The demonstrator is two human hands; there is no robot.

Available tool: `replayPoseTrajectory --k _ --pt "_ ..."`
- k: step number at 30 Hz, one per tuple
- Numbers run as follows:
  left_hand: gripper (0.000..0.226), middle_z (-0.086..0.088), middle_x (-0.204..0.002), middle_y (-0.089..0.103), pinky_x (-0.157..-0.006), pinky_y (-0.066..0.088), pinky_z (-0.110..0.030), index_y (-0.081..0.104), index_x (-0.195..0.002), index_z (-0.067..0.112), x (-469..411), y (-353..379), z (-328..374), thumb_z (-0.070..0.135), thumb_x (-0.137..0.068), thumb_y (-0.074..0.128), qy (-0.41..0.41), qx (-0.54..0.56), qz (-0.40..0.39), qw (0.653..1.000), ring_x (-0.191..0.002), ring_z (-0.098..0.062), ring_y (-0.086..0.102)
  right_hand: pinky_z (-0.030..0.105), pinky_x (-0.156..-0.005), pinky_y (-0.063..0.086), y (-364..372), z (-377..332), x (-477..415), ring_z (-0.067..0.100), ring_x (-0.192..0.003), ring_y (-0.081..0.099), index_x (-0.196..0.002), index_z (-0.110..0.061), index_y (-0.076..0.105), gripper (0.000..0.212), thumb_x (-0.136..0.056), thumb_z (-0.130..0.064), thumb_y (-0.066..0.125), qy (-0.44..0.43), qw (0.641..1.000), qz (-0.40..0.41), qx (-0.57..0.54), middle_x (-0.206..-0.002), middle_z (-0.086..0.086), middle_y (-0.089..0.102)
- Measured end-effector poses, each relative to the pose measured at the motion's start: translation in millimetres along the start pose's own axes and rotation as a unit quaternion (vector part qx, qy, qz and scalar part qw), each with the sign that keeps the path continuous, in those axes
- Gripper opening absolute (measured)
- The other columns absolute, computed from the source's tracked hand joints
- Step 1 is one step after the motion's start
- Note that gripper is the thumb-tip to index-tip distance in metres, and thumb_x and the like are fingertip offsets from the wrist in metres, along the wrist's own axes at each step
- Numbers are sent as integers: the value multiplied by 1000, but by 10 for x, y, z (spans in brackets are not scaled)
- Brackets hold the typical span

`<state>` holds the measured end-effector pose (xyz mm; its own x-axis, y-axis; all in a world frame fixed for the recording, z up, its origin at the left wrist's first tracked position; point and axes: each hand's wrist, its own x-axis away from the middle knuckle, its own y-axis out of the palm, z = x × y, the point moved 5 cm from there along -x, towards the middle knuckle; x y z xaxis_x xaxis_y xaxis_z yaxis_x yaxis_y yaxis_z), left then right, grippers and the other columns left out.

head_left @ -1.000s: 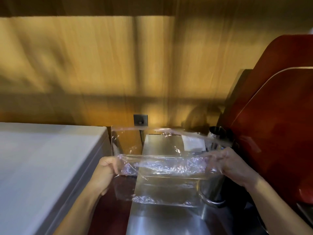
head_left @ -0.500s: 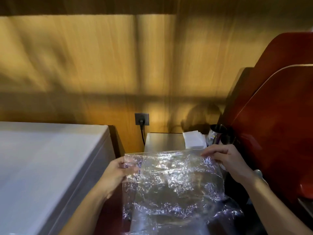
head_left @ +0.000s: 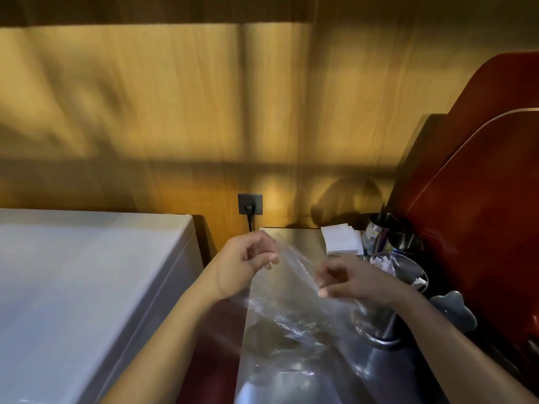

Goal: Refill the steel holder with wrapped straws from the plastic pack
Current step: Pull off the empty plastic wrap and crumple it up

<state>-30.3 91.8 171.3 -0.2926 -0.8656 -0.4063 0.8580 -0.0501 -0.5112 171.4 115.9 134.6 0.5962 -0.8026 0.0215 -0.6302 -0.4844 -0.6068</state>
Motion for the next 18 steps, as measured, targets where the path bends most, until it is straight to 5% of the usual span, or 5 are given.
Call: replayPoseTrajectory --k 6,9,14,16,18 --pt "54 5 -87 70 -75 54 -35 55 -105 42 -11 -138 -269 38 -60 83 -96 -41 -85 991 -79 -13 66 27 -58 55 -129 18 31 21 -63 67 -77 -5 69 7 -78 0 65 -30 987 78 -136 -64 8 70" --pt "55 -7 -97 69 -89 45 -39 57 -113 38 91 -273 -571 52 -63 76 -138 155 6 978 -93 -24 64 28 -53 55 -218 112 96 23 -60 67 -76 -3 69 5 -71 -3 67 -43 961 131 -240 -63 11 71" --pt "75 -17 -94 71 -76 56 -39 56 -118 10 351 128 -1006 64 -66 64 -235 583 44 776 -84 -28 67 31 -53 56 -138 256 99 26 -61 67 -82 3 67 14 -68 -2 65 -25 904 157 -396 -67 17 70" --pt "78 -12 -83 70 -67 56 -36 61 -108 6 407 408 -1000 66 -60 71 -262 616 25 743 -73 -25 67 30 -53 57 -47 268 52 25 -60 67 -81 2 67 14 -67 -1 65 0 895 160 -417 -67 16 70" --pt "91 -15 -108 67 -87 50 -47 53 -122 5 420 574 -1030 71 -60 64 -288 602 34 744 -97 -28 64 30 -53 58 26 305 7 23 -59 67 -81 2 66 15 -66 -1 66 27 893 179 -411 -65 13 71"
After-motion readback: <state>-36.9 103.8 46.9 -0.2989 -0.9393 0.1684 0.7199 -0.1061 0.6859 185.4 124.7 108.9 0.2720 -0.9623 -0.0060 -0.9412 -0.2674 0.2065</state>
